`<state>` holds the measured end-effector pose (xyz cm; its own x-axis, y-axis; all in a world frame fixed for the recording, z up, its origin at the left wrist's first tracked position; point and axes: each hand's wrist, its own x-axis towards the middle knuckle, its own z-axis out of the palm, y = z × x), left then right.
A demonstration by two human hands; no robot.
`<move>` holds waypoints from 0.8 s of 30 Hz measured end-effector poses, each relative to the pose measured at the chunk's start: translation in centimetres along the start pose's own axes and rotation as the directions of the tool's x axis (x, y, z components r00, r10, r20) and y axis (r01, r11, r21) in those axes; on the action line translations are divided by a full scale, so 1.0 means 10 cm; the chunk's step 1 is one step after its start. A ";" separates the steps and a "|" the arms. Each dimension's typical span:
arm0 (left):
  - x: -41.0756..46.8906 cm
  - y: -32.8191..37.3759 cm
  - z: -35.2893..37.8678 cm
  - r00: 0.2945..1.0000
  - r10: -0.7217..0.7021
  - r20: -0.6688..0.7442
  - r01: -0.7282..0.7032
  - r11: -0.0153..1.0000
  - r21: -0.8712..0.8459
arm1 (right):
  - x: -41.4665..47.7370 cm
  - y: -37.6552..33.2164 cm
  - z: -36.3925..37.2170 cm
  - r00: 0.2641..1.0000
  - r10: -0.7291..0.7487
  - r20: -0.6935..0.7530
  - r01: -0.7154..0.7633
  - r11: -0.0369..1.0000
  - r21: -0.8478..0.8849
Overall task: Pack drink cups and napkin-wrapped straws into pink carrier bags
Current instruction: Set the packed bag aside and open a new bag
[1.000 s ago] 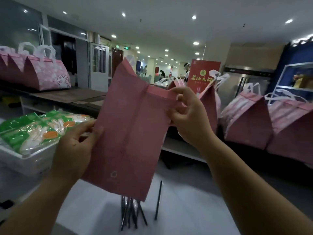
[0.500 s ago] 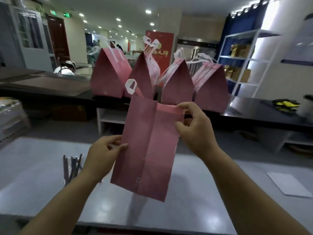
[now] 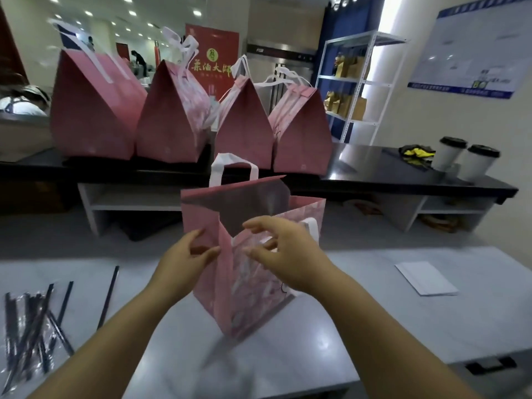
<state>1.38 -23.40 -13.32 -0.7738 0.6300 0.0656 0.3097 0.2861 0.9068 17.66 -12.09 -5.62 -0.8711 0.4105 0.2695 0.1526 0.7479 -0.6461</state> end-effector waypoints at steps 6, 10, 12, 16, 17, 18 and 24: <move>-0.06 0.34 -0.06 0.991 0.132 -0.004 -0.132 0.987 -0.087 | 0.17 0.23 -0.28 0.973 -0.012 -0.230 0.005 1.000 -0.031; -0.05 0.43 -0.07 0.987 0.144 0.065 -0.142 0.989 -0.044 | 0.31 0.56 -0.48 0.905 0.013 -0.426 -0.127 0.962 -0.242; -0.02 0.44 -0.05 0.984 0.148 0.096 -0.146 0.989 -0.026 | 0.36 0.69 -0.53 0.939 0.141 -0.314 -0.242 0.918 -0.313; 0.06 0.43 -0.02 0.975 0.159 0.153 -0.146 0.985 -0.091 | 0.31 0.78 -0.55 0.948 0.287 -0.140 -0.319 0.877 -0.360; 0.09 0.43 -0.02 0.972 0.162 0.169 -0.145 0.984 -0.109 | 0.28 0.78 -0.55 0.946 0.284 -0.157 -0.323 0.873 -0.365; 0.12 0.43 -0.03 0.970 0.164 0.180 -0.141 0.981 -0.133 | 0.24 0.76 -0.57 0.943 0.282 -0.177 -0.330 0.862 -0.385; 0.34 0.42 0.01 0.976 0.165 0.145 -0.132 0.968 -0.215 | 0.07 0.75 -0.60 0.927 0.221 -0.303 -0.337 0.845 -0.415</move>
<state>0.07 -19.95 -9.34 -0.6237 0.7665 0.1534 0.2828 0.0382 0.9584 20.94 -3.08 -6.00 -0.6322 0.7040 0.3235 0.6164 0.7100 -0.3406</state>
